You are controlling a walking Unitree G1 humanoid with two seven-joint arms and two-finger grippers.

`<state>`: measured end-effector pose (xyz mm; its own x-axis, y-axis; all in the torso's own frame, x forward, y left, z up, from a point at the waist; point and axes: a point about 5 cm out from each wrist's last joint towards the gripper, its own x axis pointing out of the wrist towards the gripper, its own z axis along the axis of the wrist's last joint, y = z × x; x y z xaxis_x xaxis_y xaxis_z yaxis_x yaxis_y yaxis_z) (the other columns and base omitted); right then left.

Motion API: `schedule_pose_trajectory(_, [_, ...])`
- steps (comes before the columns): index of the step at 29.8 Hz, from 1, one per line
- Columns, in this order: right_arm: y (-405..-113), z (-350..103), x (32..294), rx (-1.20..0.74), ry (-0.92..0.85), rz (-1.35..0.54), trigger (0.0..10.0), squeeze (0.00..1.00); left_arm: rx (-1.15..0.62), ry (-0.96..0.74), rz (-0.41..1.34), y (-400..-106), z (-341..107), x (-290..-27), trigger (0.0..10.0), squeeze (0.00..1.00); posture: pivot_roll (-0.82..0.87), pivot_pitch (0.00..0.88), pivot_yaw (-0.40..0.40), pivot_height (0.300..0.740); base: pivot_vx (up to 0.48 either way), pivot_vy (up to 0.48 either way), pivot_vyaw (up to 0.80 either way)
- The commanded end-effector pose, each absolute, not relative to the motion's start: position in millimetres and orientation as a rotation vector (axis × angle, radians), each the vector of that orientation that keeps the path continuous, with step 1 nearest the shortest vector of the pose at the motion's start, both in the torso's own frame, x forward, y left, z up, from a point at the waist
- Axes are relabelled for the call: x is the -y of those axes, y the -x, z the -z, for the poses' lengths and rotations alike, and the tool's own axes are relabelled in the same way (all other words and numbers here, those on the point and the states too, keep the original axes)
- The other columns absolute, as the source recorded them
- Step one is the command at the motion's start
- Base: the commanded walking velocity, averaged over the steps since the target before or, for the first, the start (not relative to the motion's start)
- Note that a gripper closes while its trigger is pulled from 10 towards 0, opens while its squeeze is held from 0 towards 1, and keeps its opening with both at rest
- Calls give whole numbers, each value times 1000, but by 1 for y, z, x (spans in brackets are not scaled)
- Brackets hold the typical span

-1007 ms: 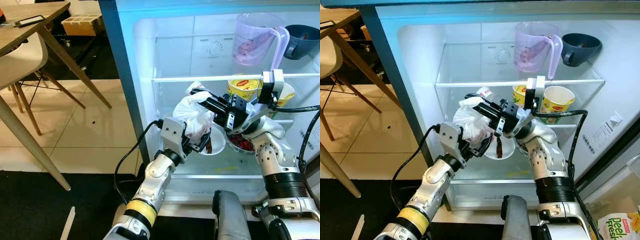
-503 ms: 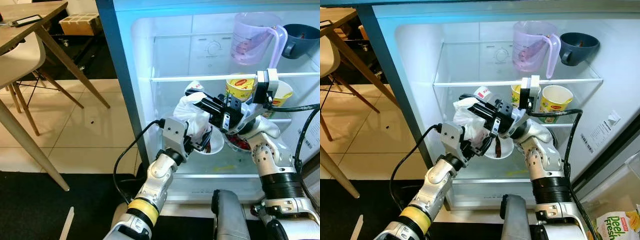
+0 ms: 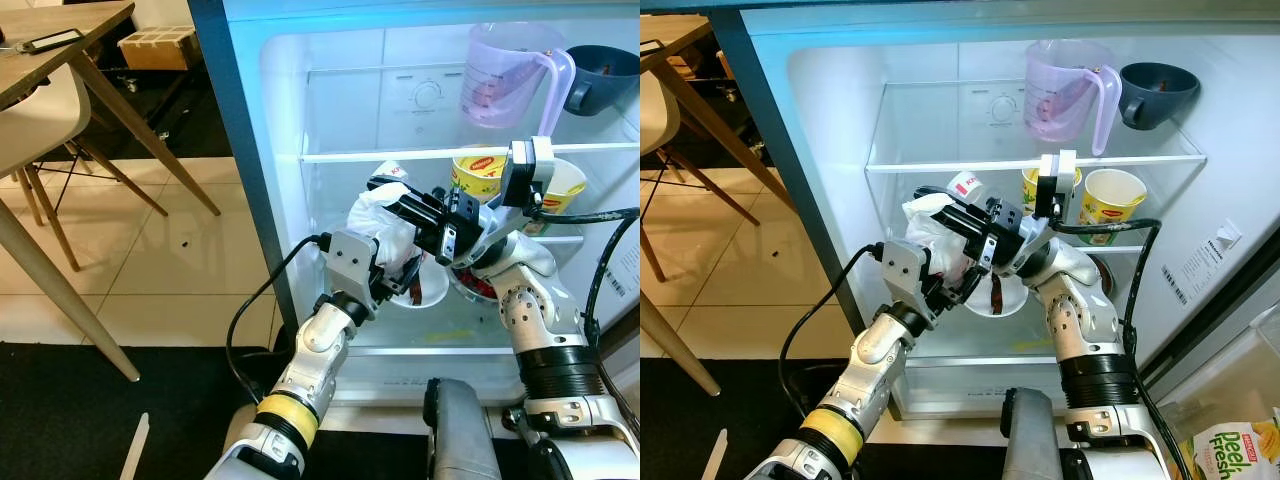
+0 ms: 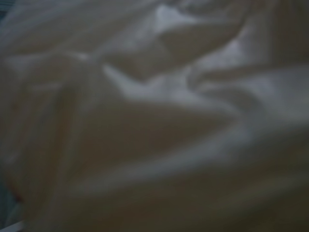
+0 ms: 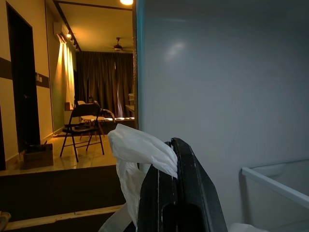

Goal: Restocking fridge

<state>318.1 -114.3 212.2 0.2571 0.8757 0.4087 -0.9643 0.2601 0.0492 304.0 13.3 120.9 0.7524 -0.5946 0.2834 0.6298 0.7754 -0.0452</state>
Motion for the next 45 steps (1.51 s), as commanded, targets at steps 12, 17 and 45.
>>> schedule_pose_trajectory(12, [-314, -214, 110, 341, -317, -1291, 0, 0, 374, 132, 670, -311, -154, 2, 10000, 0, -81, 93, 52, 395, 0, 0, 0])
schedule_pose_trajectory(17, [-315, -210, 110, 323, -348, -1254, 10000, 1000, 403, 99, 619, -317, -162, -2, 10000, 0, -81, 93, 52, 395, 0, 0, 0])
schedule_pose_trajectory(45, [-300, -161, 176, 229, -416, -915, 10000, 0, 342, 59, 543, -331, -161, -7, 10000, 0, -95, 100, 96, 395, 0, 0, 0])
